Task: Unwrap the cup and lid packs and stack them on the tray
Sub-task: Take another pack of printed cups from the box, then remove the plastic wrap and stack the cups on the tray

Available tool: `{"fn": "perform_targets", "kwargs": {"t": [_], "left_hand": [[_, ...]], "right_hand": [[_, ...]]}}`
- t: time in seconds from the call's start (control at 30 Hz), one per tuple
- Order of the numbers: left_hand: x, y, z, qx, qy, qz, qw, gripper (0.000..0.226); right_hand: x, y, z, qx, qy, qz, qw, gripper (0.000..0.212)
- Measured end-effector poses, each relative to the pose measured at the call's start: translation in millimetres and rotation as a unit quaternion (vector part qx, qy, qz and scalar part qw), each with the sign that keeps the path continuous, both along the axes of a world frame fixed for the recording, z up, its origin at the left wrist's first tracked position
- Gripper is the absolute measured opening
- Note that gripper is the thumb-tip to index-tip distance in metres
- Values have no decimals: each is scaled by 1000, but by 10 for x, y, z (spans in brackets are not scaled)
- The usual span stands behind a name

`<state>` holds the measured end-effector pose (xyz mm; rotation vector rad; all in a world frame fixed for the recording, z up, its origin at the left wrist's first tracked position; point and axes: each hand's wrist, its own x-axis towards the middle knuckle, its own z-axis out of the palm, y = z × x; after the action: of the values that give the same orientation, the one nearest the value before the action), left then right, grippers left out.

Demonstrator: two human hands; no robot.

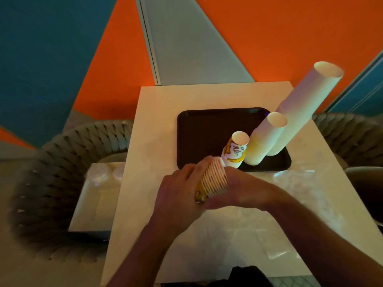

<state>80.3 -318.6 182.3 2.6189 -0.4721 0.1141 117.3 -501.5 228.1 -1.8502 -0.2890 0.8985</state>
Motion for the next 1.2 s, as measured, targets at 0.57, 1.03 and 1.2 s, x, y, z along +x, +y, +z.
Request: {"fn": "perform_targets", "kwargs": {"t": [0.57,1.03,1.2], "left_hand": [[-57,-757,-92,-8,17,53,998,101],[-163,-741,-61,-33,21,71,997,101],[-170,-783,29,-45,18,31,998,98]], "right_hand": [[-23,-1071,-140,229,118,-109,960,58],[101,-1320,-44,144,-41,-241,959,42],[134,-1128,-3,31,-158,-124,979,45]]}}
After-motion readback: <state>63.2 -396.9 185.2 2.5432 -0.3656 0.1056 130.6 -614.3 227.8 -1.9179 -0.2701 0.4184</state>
